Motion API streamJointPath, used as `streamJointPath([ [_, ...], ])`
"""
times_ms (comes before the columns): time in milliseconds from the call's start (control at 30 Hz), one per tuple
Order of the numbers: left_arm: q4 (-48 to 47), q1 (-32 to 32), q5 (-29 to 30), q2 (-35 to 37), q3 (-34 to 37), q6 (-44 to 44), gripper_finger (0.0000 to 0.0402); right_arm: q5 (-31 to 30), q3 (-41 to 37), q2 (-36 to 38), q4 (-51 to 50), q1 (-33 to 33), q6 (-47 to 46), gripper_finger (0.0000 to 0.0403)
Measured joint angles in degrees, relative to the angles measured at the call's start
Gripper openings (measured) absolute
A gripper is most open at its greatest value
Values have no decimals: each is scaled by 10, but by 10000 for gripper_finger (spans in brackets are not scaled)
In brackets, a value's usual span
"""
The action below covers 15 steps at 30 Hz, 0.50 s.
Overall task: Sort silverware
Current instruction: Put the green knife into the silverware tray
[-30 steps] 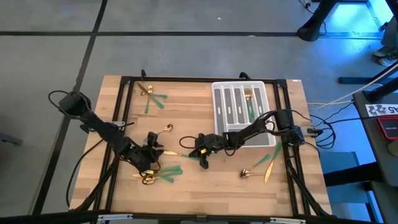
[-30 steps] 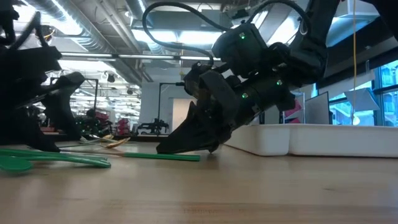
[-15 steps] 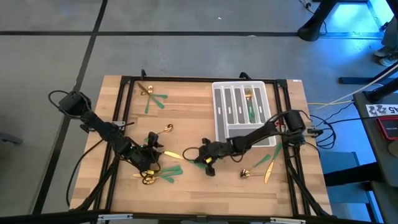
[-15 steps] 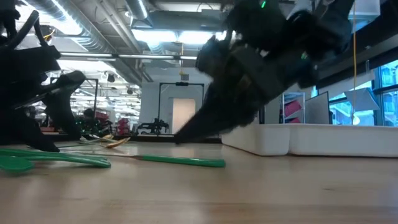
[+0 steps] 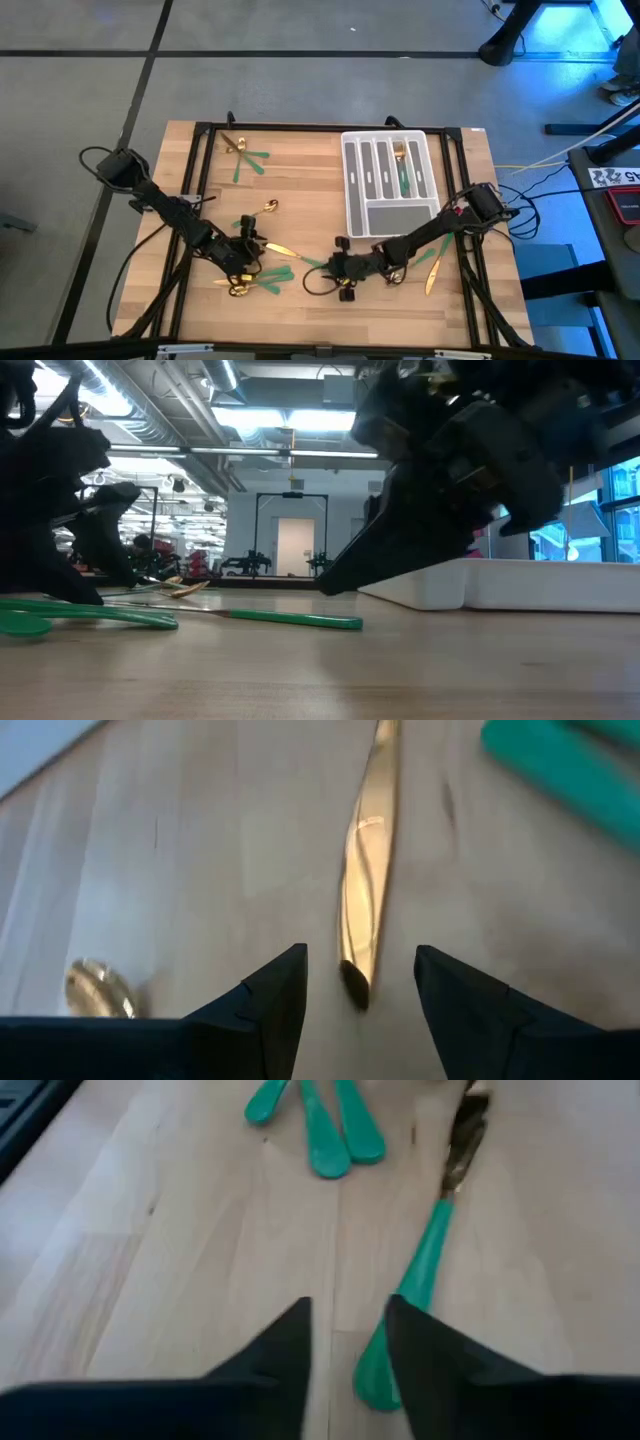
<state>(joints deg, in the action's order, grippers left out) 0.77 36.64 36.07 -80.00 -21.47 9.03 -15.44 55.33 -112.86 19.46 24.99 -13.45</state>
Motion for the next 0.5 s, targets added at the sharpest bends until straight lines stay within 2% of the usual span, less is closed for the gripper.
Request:
streamJointPath([
  [167,70,0,21,-22,-1,-24,173,-131,1,-12,4,14,-36,210],
  [433,205,-20,38,-87,-9,-77,136,-147,4,-59,45,4,-54,224],
  [500,230,-30,39,-100,-17,-95,131,-129,4,-60,41,4,-75,224],
])
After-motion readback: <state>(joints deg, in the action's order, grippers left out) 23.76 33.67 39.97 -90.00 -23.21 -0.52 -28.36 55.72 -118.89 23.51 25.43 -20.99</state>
